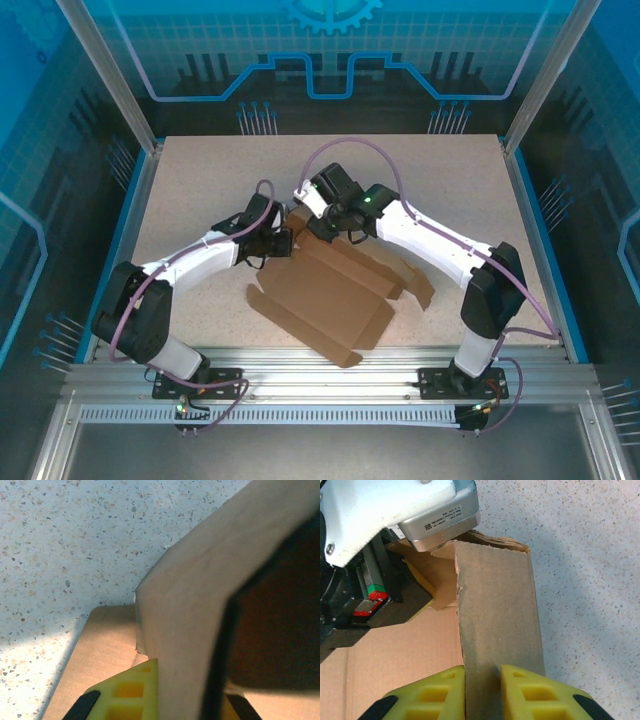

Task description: Fold the paper box

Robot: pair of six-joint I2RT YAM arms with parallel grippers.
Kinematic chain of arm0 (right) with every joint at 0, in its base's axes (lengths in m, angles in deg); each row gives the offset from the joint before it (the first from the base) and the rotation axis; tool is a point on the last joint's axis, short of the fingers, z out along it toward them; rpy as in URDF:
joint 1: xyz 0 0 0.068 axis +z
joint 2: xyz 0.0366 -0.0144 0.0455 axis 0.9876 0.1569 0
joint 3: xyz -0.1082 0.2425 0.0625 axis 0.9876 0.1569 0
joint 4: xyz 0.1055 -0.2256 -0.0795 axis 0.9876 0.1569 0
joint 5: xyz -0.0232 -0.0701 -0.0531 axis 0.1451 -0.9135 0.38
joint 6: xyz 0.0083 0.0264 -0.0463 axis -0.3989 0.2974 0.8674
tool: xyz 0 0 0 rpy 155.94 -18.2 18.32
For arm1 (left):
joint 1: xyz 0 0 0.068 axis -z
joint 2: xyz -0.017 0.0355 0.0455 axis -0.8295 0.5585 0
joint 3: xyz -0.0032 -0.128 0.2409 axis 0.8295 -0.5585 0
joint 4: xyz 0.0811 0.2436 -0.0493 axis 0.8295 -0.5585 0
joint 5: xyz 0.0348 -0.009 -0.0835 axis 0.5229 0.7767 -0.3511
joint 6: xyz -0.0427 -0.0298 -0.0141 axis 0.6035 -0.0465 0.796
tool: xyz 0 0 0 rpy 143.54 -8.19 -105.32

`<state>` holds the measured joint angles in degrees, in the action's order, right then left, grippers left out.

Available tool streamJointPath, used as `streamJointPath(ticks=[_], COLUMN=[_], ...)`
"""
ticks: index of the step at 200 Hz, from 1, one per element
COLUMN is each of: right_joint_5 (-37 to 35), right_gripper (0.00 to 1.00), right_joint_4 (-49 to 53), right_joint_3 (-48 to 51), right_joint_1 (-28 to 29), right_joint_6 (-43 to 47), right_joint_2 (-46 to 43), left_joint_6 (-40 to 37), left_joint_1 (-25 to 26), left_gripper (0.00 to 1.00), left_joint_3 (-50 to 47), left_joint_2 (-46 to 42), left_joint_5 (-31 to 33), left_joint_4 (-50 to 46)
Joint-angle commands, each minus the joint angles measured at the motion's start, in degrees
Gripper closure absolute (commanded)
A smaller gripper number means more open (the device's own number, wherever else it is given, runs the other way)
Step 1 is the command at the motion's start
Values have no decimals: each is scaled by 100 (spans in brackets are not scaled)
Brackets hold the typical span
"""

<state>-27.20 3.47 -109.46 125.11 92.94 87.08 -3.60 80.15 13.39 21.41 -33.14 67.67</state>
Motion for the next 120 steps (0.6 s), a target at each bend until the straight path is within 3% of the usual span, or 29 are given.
streamJointPath(ticks=[1, 82, 120], right_joint_5=[140, 705, 1334], right_gripper=[73, 72, 77], right_joint_4=[254, -116, -560], right_joint_3=[-179, -25, 26], right_joint_1=[-106, -289, -596], right_joint_6=[244, 13, -245], right_joint_2=[199, 402, 246], left_joint_6=[-325, -452, -533], left_joint_1=[-71, -72, -72], left_gripper=[93, 92, 91], left_joint_3=[169, 135, 137], left_joint_2=[-207, -187, -166], left_joint_5=[-403, -621, -628], left_joint_4=[-130, -13, -23])
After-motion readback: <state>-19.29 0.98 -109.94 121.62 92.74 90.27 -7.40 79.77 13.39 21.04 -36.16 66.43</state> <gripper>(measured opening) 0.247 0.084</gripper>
